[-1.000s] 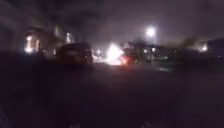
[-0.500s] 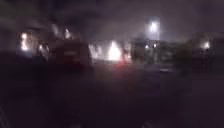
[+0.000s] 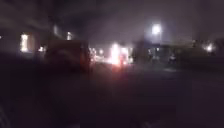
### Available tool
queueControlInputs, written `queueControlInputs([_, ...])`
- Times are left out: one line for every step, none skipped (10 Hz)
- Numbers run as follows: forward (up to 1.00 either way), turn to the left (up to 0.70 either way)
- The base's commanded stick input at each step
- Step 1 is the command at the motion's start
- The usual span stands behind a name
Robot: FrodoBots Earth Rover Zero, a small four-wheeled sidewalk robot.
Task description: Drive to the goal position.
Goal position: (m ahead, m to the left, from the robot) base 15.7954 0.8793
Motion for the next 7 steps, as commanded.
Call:
queueControlInputs([1.00,0.00])
queueControlInputs([1.00,0.00])
queueControlInputs([1.00,0.00])
queueControlInputs([1.00,0.00])
queueControlInputs([1.00,0.00])
queueControlInputs([1.00,0.00])
queueControlInputs([1.00,0.00])
